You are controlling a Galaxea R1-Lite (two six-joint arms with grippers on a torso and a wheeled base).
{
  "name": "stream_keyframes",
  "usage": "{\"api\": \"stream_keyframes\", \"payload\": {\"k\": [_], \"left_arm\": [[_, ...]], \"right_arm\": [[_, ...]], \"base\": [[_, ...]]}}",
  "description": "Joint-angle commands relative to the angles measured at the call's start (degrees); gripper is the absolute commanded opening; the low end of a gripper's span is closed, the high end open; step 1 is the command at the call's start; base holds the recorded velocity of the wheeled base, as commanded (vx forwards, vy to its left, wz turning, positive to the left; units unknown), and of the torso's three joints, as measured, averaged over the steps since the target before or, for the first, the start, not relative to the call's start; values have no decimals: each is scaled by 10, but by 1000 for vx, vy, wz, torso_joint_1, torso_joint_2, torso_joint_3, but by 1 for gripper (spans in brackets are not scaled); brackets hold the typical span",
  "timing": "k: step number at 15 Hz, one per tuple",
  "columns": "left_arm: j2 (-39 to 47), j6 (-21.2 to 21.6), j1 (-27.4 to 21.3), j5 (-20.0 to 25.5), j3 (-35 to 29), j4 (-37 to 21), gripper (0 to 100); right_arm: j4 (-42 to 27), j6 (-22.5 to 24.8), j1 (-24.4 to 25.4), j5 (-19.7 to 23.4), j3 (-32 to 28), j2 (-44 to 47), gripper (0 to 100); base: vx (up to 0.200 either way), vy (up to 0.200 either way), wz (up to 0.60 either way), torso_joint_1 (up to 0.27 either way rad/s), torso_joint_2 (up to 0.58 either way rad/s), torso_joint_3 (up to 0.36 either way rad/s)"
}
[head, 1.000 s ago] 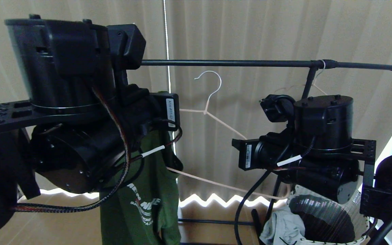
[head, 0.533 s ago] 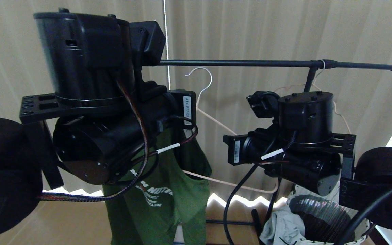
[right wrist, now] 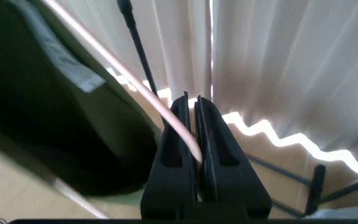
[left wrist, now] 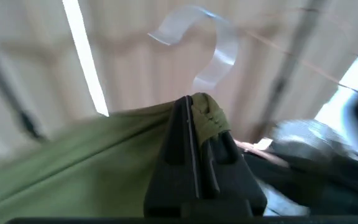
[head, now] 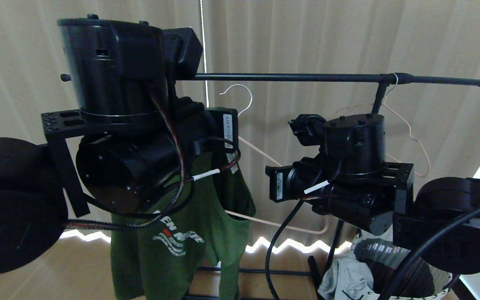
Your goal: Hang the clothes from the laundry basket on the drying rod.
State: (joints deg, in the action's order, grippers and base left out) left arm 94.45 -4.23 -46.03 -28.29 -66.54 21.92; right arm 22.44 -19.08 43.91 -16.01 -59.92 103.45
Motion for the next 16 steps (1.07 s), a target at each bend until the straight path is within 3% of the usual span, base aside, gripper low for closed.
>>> {"api": "stream_keyframes", "payload": {"k": [1, 4, 10, 12, 16], "left_arm": [[-11, 0, 59, -3, 3, -1, 0], [-38, 2, 102, -2, 18, -5, 0], [-56, 3, 111, -4, 35, -20, 0], [-57, 2, 103, 0, 45, -19, 0], [-35, 0, 38, 2, 35, -15, 0]], "right_arm": [[0, 11, -17, -7, 9, -11, 0], [-2, 33, -52, -41, 13, -20, 0], [0, 55, -92, -60, 10, -29, 0], [3, 55, -92, -60, 7, -23, 0], [4, 55, -91, -60, -16, -9, 0]], "base": [[0, 0, 0, 0, 0, 0], [0, 0, 0, 0, 0, 0], [0, 0, 0, 0, 0, 0], [0, 0, 0, 0, 0, 0], [0, 0, 0, 0, 0, 0]]}}
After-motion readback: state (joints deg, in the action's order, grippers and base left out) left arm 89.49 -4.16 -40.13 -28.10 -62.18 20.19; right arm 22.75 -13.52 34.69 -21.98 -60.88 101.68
